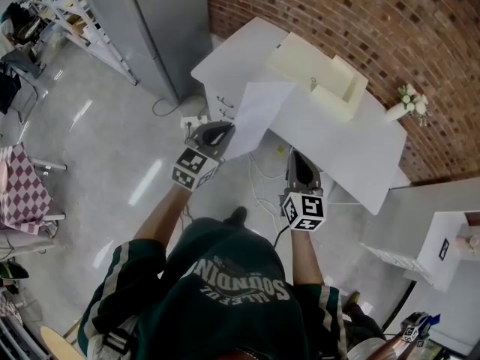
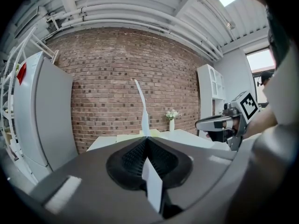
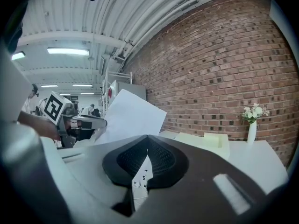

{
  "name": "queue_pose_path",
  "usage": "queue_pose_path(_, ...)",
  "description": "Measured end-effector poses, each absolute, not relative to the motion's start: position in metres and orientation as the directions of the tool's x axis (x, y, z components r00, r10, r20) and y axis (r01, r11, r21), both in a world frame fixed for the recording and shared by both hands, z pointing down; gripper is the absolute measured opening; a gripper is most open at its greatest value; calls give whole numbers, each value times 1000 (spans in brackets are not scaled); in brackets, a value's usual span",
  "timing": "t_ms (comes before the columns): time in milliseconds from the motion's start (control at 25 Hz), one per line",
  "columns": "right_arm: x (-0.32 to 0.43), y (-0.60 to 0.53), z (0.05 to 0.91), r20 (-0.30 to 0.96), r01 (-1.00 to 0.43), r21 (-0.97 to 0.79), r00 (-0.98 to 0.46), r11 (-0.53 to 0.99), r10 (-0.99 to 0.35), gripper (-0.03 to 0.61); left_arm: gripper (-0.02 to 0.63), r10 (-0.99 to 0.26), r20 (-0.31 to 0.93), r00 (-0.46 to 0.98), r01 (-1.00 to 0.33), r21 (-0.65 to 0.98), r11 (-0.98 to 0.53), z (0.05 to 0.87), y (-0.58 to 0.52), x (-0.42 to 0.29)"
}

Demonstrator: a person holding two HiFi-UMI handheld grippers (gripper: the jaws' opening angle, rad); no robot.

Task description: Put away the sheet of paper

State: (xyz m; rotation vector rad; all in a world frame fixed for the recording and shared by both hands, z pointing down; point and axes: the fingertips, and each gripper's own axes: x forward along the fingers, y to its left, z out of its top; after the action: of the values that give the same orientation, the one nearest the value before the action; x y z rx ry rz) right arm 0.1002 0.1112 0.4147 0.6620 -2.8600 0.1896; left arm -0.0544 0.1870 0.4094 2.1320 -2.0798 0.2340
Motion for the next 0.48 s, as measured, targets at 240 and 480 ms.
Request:
queue_pose_path(240, 101, 85, 413, 208, -428, -77, -891, 901, -405, 1, 11, -978, 209, -6, -1000, -8, 5, 405, 167, -56)
queue_pose_path(480, 98, 66, 411, 197, -436, -84, -889, 896, -414, 0, 11, -978, 207, -14, -1000, -12, 12, 404, 149, -66)
